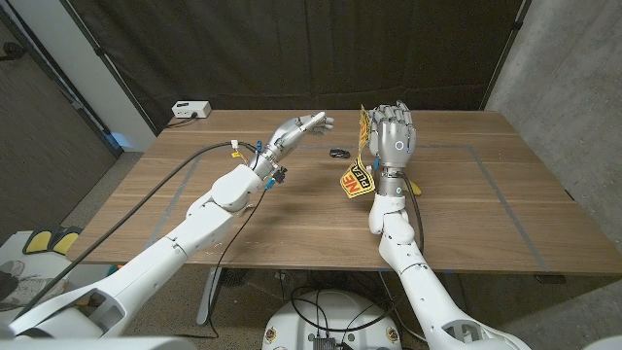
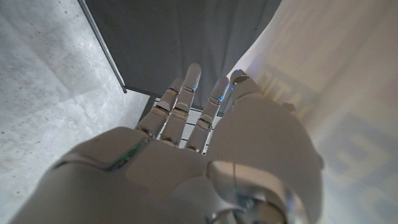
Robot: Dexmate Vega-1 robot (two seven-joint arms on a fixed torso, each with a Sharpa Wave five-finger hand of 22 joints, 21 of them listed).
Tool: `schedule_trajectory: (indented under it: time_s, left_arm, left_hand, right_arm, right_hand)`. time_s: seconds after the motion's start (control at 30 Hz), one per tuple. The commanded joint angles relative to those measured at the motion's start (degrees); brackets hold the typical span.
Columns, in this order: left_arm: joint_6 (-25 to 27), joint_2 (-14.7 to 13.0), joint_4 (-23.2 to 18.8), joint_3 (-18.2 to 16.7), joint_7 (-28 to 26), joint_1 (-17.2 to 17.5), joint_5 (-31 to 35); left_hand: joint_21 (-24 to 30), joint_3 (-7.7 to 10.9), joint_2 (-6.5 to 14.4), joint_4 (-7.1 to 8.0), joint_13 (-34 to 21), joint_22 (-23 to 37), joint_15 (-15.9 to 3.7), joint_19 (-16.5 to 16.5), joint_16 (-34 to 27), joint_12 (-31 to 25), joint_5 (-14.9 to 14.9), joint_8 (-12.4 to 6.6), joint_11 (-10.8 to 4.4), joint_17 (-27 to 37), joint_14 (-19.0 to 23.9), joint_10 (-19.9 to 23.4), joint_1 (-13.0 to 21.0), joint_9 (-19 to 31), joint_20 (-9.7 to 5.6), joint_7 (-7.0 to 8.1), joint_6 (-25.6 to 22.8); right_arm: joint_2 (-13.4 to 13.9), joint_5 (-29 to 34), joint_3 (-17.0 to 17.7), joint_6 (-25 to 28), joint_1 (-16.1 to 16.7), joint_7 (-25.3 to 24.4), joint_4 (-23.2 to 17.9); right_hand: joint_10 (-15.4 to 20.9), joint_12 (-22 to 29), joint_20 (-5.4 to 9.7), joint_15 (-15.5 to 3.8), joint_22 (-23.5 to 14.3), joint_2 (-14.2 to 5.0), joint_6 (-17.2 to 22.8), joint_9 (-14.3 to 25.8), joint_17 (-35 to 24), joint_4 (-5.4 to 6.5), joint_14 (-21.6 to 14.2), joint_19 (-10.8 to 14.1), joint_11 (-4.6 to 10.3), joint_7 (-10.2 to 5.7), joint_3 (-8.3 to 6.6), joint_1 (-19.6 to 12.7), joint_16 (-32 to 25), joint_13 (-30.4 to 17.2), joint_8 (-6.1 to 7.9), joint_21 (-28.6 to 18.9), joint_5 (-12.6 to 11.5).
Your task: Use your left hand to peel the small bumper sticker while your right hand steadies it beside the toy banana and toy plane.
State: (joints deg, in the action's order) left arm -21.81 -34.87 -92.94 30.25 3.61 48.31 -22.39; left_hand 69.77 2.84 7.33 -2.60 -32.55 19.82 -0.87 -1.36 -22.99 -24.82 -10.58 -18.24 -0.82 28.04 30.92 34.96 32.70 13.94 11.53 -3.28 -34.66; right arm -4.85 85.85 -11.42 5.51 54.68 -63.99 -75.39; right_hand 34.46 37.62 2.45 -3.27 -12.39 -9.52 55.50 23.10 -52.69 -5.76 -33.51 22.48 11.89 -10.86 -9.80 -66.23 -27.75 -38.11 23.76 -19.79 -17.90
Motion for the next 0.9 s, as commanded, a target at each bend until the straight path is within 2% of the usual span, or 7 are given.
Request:
schedule_trajectory:
  time_s: [0.03, 0.3, 0.47, 0.53, 0.63, 0.73, 0.9]
  left_arm:
    - [9.2, 2.6, -2.9, -2.9, 0.2, 0.7, -10.9]
    - [16.3, 2.1, -5.4, -2.7, -3.2, -0.5, -11.1]
    - [22.1, -0.1, -8.4, -1.9, -3.9, -1.9, -9.9]
    - [24.5, -1.1, -9.2, -1.4, -3.0, -2.9, -10.0]
    - [26.5, -1.8, -10.0, -0.9, -2.8, -3.7, -9.4]
    - [28.2, -2.3, -10.7, -0.5, -2.5, -4.5, -9.1]
    - [30.0, -2.4, -11.2, 0.1, -2.7, -5.3, -8.6]
  left_hand:
    - [0.9, 0.28, -0.1, -0.90, -0.4, 0.5, -0.17, 0.6, -0.9, -1.0, 0.2, -0.50, 0.21, 0.5, 1.8, 2.0, 1.1, 0.2, 0.30, -0.89, -1.7]
    - [1.7, 1.11, -0.2, -2.16, -0.5, 1.0, 0.17, 0.5, -1.3, -1.3, 0.2, -0.24, 0.55, 0.8, 2.1, 2.3, 2.5, 0.3, 0.50, -1.64, -2.3]
    - [2.5, 0.79, -2.9, -4.05, -0.6, 1.5, -0.26, 0.3, -1.4, -1.5, 0.4, 0.29, -0.05, 0.9, 2.1, 2.6, 3.9, 0.4, 0.54, -1.00, -2.1]
    - [2.8, 0.06, -4.9, -4.55, -0.8, 1.9, 0.17, -0.9, -0.8, -0.8, 0.2, 1.40, -0.20, 1.2, 0.6, -0.1, 3.6, 0.7, 0.53, -0.58, 0.1]
    - [3.2, -0.77, -6.5, -4.67, -1.3, 2.7, 0.97, -3.3, 0.5, -0.3, -0.5, 3.00, 0.86, 1.9, -2.5, -3.7, 3.1, 1.6, 0.51, -1.11, 4.4]
    - [3.3, -1.24, -7.3, -4.69, -1.7, 3.2, 1.03, -4.6, 1.1, -0.2, -0.9, 3.80, 1.10, 2.3, -4.0, -5.6, 2.9, 2.2, 0.52, -1.50, 6.7]
    - [3.6, -1.32, -7.5, -4.82, -1.9, 3.5, 1.03, -5.2, 1.1, -0.5, -1.2, 3.42, 1.15, 2.6, -4.1, -5.8, 3.2, 2.5, 0.53, -1.31, 6.1]
  right_arm:
    - [7.0, 1.6, -9.2, 5.6, -0.7, 0.0, -1.9]
    - [10.3, 1.6, -13.7, 9.2, -1.9, 0.0, -2.4]
    - [11.2, 1.5, -15.2, 10.3, -3.0, 0.0, -1.6]
    - [11.2, 1.4, -15.4, 10.1, -3.3, 0.0, -1.3]
    - [11.1, 1.3, -15.5, 10.1, -3.7, 0.0, -0.6]
    - [10.9, 1.2, -15.2, 9.6, -3.7, 0.0, -0.3]
    - [10.9, 1.2, -14.6, 8.6, -3.3, 0.0, -0.7]
  right_hand:
    - [0.2, 0.4, 5.43, -10.21, -0.3, 0.00, 0.3, 0.1, -0.5, 0.27, -0.5, -0.1, 0.11, 0.19, 0.02, -0.7, 0.1, -0.4, 0.19, -0.5, -0.5]
    - [0.0, 0.7, 5.38, -10.23, -0.4, -0.13, 0.2, 0.1, -1.2, 0.29, -0.5, -0.2, 0.10, 0.19, 0.05, -0.9, 0.2, -0.8, 0.11, -0.6, -0.6]
    - [0.0, 0.9, 5.38, -10.23, -0.4, -0.04, 0.4, 0.0, -1.6, 0.27, -0.6, -0.3, 0.08, 0.25, 0.14, -1.0, 0.1, -1.0, 0.05, -0.7, -0.6]
    - [-0.1, 1.0, 5.30, -10.23, -0.4, -0.08, 0.6, -0.1, -1.9, 0.28, -0.7, -0.2, 0.09, 0.27, 0.16, -1.1, 0.1, -1.2, 0.03, -0.8, -0.6]
    - [-0.1, 1.1, 5.33, -10.22, -0.4, -0.03, 0.6, -0.2, -2.1, 0.28, -0.7, -0.3, 0.10, 0.35, 0.20, -1.1, 0.1, -1.3, -0.07, -0.8, -0.7]
    - [-0.2, 1.2, 5.29, -10.22, -0.4, -0.04, 0.7, -0.3, -2.3, 0.28, -0.7, -0.3, 0.10, 0.32, 0.23, -1.2, 0.2, -1.3, -0.13, -0.9, -0.7]
    - [-0.2, 1.3, 5.23, -10.23, -0.4, -0.06, 0.8, -0.4, -2.6, 0.30, -0.7, -0.2, 0.10, 0.29, 0.25, -1.2, 0.3, -1.4, -0.15, -1.0, -0.7]
